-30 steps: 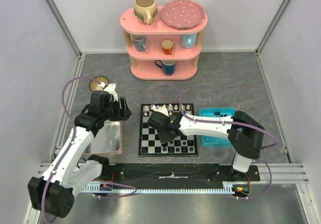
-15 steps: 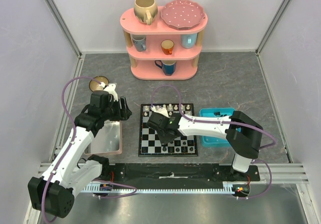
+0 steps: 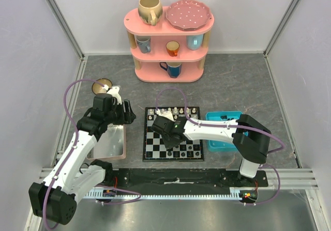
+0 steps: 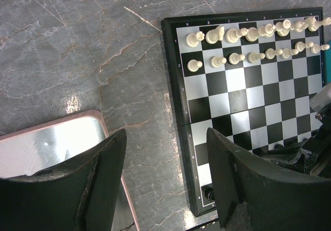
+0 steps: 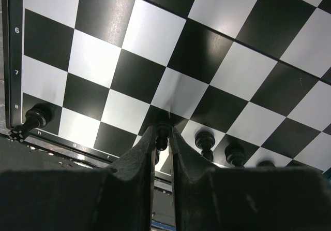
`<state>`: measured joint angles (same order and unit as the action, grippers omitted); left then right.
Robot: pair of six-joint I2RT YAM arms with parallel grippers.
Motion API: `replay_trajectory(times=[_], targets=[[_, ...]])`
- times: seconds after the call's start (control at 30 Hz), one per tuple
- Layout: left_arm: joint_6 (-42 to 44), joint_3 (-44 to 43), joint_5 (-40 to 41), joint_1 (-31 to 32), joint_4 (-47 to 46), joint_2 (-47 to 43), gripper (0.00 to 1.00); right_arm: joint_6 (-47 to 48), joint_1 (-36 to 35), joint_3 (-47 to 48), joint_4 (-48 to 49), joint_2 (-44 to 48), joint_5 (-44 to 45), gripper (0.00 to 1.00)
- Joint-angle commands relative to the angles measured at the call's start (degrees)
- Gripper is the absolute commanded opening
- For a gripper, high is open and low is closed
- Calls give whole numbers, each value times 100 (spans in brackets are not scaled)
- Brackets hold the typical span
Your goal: Set up the chess pieces on the board
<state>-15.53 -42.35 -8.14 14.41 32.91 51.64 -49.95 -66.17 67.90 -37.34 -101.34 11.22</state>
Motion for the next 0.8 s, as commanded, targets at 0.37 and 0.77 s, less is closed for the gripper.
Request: replay_trajectory(times=[0.37,0.77], targets=[[-3,-89,-170,-35,-144,-49,70,-76,-36,136,16,-123,90,29],[-3,-89,-170,-35,-135,-57,70,-67,-27,233,16,-88,143,34]])
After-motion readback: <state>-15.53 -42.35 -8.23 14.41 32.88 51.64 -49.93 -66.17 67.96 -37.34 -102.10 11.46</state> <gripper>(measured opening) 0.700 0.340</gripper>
